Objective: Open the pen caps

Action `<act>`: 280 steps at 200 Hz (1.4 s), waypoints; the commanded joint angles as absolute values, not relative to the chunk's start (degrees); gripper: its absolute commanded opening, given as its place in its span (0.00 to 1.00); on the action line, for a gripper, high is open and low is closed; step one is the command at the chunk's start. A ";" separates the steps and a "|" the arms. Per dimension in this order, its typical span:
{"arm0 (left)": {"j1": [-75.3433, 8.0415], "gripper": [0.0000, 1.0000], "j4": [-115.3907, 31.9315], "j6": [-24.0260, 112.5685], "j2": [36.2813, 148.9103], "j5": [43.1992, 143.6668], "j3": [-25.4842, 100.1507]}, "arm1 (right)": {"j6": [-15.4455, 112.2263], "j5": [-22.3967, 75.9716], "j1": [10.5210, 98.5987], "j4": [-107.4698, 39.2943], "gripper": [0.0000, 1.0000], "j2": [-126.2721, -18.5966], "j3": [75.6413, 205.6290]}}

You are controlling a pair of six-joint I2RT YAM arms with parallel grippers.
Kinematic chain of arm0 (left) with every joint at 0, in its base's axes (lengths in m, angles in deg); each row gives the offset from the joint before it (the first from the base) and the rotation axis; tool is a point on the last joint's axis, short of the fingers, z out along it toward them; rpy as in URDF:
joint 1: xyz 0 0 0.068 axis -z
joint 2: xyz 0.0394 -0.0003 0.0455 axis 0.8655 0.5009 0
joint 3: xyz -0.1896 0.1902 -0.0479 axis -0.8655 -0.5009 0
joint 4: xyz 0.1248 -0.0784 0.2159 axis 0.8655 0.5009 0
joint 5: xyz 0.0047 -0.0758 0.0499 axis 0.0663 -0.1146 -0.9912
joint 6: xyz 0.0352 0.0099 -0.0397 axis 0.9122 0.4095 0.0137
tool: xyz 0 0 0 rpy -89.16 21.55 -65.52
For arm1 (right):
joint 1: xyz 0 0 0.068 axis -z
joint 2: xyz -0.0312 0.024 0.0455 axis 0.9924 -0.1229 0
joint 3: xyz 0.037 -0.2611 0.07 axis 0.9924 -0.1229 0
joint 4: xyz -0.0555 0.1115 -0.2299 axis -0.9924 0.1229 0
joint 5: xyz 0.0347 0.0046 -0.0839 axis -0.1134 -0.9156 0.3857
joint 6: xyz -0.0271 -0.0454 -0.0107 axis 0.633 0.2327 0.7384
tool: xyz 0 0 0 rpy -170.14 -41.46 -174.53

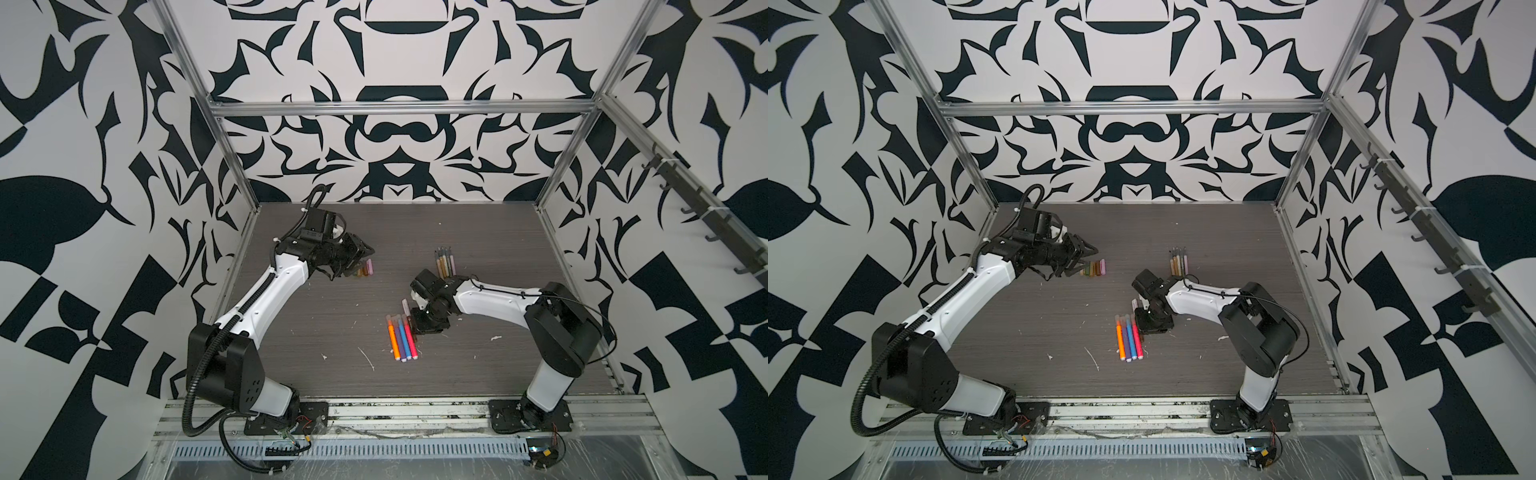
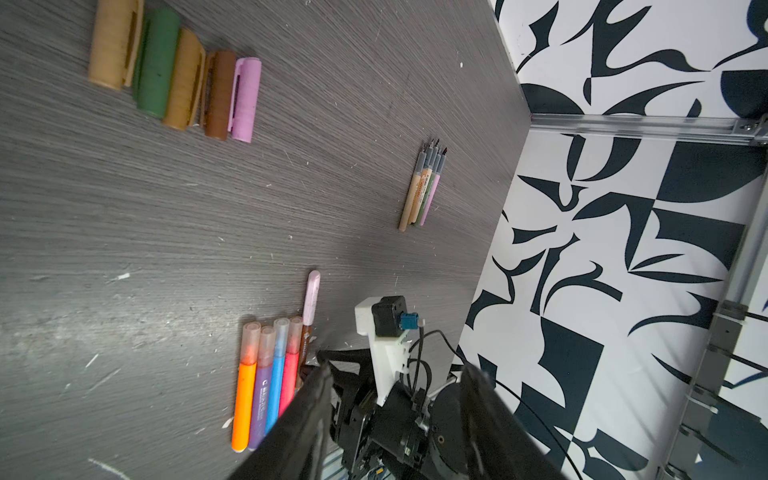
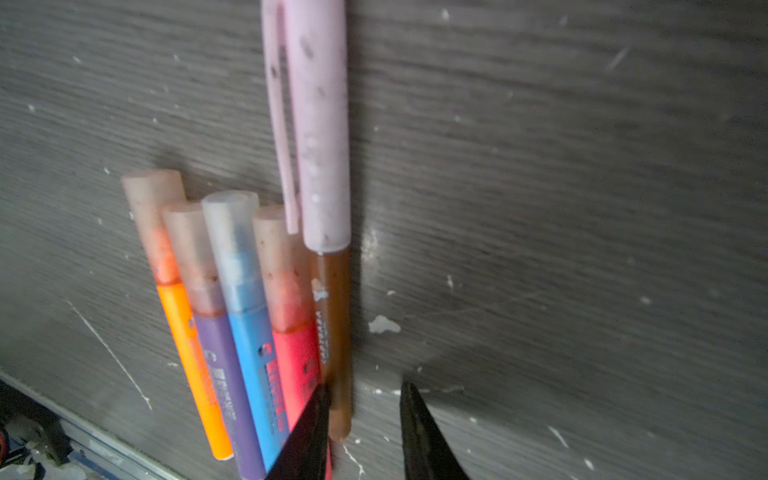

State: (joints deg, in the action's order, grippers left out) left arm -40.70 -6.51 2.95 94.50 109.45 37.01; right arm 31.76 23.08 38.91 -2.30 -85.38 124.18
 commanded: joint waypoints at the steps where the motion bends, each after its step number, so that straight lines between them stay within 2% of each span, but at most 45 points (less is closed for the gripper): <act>1: -41.09 0.53 -6.76 -0.60 93.64 109.95 39.13 | 31.80 26.97 38.64 1.75 0.31 -85.22 126.30; 52: -41.05 0.52 -6.67 -20.75 94.45 111.08 50.44 | 32.47 29.23 38.64 3.96 0.31 -85.66 128.08; 82: -40.53 0.52 -5.58 -34.50 92.22 106.28 58.70 | 34.49 28.96 38.64 5.73 0.31 -87.67 129.59; 143: -39.48 0.52 17.36 -41.26 91.26 92.93 83.47 | 37.34 28.11 38.68 12.38 0.30 -93.80 135.48; 166: -39.33 0.52 25.23 -43.53 91.48 90.44 89.89 | 36.82 27.44 38.82 14.65 0.20 -95.05 136.39; 178: -39.32 0.52 27.12 -44.68 90.61 89.97 90.40 | 37.13 27.02 38.81 15.59 0.11 -95.67 136.87; 218: -39.21 0.51 28.81 -46.47 85.35 88.12 86.39 | 38.90 28.90 38.80 18.76 0.08 -97.03 139.02; 242: -39.25 0.51 27.56 -46.57 80.77 88.44 81.38 | 39.46 29.53 38.82 19.84 0.00 -97.22 140.01; 280: -39.24 0.51 24.53 -46.49 79.43 89.71 76.55 | 39.49 29.72 38.82 20.45 0.00 -96.19 140.02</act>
